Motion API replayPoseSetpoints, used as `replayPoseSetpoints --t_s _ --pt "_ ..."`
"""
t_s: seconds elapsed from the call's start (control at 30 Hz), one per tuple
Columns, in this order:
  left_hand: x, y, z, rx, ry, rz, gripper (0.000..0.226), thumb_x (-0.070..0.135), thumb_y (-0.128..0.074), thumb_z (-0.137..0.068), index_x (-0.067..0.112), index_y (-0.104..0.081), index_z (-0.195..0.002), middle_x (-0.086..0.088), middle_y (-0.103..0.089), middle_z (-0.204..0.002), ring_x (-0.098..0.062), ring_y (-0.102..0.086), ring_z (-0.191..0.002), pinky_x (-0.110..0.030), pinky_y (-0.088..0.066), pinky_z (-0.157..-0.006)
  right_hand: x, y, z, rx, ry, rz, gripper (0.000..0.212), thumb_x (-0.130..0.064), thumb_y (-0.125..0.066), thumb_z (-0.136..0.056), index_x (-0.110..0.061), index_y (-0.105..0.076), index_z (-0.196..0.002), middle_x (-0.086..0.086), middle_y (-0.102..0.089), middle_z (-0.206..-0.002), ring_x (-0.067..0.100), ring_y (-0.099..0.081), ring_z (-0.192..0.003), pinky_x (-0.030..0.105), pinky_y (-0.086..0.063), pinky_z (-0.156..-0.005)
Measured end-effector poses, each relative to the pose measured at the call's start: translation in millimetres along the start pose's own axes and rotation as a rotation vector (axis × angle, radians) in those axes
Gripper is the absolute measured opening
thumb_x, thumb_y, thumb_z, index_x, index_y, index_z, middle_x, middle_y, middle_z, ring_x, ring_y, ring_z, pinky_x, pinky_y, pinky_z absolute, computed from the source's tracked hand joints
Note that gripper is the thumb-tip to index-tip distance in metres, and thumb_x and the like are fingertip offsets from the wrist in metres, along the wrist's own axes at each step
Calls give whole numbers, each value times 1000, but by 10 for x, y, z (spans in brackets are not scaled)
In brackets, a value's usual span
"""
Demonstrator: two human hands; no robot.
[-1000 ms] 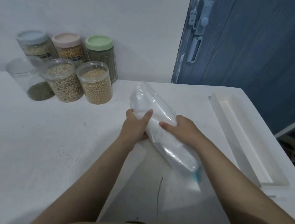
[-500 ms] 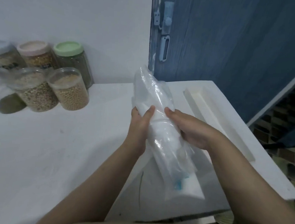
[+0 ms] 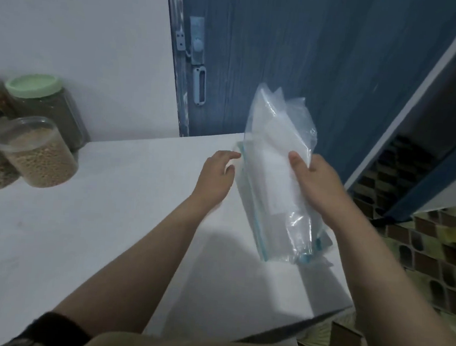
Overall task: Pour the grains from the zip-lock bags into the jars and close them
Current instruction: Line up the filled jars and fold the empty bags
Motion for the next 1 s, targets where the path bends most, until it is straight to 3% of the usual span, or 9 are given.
replayPoseSetpoints --t_s 0.07,0.13,0.23,0.33,0.47,0.57,0.67,0.9,1.0 --pt "14 -274 -97 -128 -155 -242 49 -6 -40 -92 14 -56 -135 -2 -50 -145 -25 -38 -135 -35 -30 -113 97 111 -19 29 -12 -64 43 -47 -41 -103 -10 -53 -122 1 -59 -112 20 -56 -102 30 -40 -82" --pt "-34 -474 -125 -232 -191 -431 47 5 -43 -96 23 -52 -138 7 -42 -152 -22 -29 -142 -40 -25 -113 125 212 -40 72 0 -111 37 -44 -41 -103 -13 -51 -119 -5 -59 -104 14 -56 -94 26 -40 -74" --pt "-32 -424 -132 -162 -214 -569 31 32 -53 -97 35 -55 -127 17 -46 -142 -19 -30 -136 -41 -16 -109 50 345 -60 142 73 -116 27 -40 -44 -103 -15 -49 -110 -12 -56 -92 12 -55 -87 8 -38 -61" --pt "-26 -215 -74 -48 -243 -613 16 40 -59 -93 34 -65 -107 16 -55 -123 -20 -38 -125 -38 -14 -103 -166 423 -78 200 207 -30 27 -40 -44 -103 -17 -49 -117 -3 -59 -107 16 -56 -98 21 -43 -73" --pt "-60 34 171 36 -256 -565 6 39 -63 -89 33 -66 -88 16 -59 -99 -14 -46 -114 -36 -12 -106 -615 370 -139 241 486 233 46 -45 -43 -102 -16 -44 -138 3 -54 -128 19 -52 -112 36 -45 -90" --pt "-103 146 409 25 -246 -492 9 40 -65 -88 31 -67 -86 14 -60 -87 -9 -55 -95 -36 -25 -105 -792 31 -250 133 605 426 50 -45 -43 -102 -16 -41 -142 8 -53 -129 27 -51 -117 46 -42 -95" --pt "-136 381 632 108 -220 -445 21 49 -59 -86 31 -70 -89 16 -65 -86 -4 -58 -89 -31 -31 -94 -733 -483 -283 -40 679 588 52 -49 -43 -99 -21 -41 -143 6 -54 -127 30 -50 -117 43 -34 -94" --pt "-606 987 899 326 45 -499 20 30 -48 -79 28 -67 -83 10 -63 -97 -18 -50 -106 -41 -32 -101 -594 -1175 -241 -365 836 705 49 -52 -41 -99 -30 -45 -142 -2 -54 -119 22 -50 -110 34 -24 -90" --pt "-809 1099 993 432 146 -311 33 28 -46 -84 15 -64 -109 -3 -52 -120 -23 -39 -120 -23 -29 -103 -569 -1255 -304 -512 775 627 58 -63 -37 -91 -32 -49 -138 -7 -58 -119 17 -52 -113 31 -26 -89"
Point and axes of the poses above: each hand's wrist, its own z-axis away from the middle knuckle, its own y-axis out of the back of the hand, x = y × z, the point moved 10 cm from there along -z, towards the middle knuckle
